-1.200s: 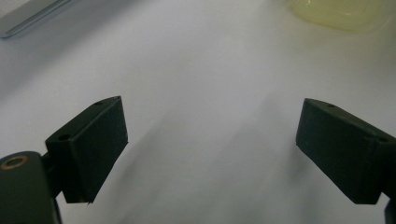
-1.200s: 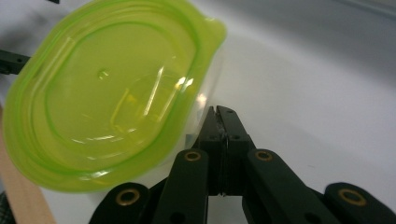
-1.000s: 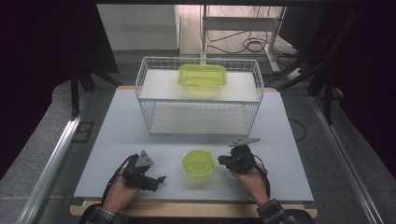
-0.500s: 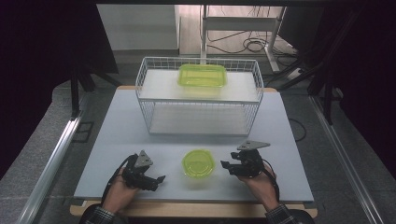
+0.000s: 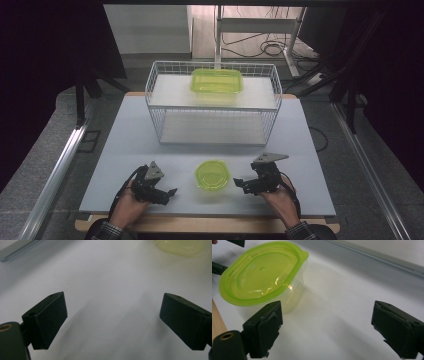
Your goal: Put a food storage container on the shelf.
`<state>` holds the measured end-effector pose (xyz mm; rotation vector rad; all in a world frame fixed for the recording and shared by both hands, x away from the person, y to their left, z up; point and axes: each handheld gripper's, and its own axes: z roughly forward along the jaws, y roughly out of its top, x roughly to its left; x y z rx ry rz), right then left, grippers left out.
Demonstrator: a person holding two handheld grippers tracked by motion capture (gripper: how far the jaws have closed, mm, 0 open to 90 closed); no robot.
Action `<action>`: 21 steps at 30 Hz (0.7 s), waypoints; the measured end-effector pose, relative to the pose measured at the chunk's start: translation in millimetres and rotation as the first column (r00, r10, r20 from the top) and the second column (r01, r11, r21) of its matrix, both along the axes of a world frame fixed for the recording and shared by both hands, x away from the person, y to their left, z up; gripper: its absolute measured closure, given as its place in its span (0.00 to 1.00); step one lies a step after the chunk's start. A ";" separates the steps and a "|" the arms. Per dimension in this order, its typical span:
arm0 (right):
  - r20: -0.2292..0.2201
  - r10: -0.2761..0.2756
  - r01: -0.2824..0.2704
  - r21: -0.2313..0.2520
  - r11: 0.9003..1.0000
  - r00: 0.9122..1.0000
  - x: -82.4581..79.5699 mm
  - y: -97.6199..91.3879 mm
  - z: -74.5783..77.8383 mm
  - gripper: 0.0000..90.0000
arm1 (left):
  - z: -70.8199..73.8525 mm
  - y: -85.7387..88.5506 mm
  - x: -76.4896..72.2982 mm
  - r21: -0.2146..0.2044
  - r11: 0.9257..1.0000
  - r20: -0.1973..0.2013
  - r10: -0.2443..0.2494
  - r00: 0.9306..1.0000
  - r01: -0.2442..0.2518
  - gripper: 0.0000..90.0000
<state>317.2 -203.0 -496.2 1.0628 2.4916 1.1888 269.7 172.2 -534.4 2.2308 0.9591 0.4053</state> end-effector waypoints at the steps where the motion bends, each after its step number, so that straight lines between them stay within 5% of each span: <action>1: 0.000 0.000 0.000 0.000 1.000 1.000 0.0 0.0 0.0 0.08 | -0.1 -0.2 0.0 0.001 1.000 0.000 0.000 1.000 0.000 0.08; 11: 0.001 0.041 -0.041 0.033 0.999 0.999 2.6 6.1 1.6 0.04 | -0.9 -1.2 0.0 0.009 1.000 -0.002 -0.006 1.000 0.006 0.08; 21: -0.051 0.051 -0.046 0.105 0.993 0.997 8.5 12.0 5.5 0.06 | -1.4 -1.6 -0.2 0.016 1.000 -0.003 -0.008 1.000 0.008 0.08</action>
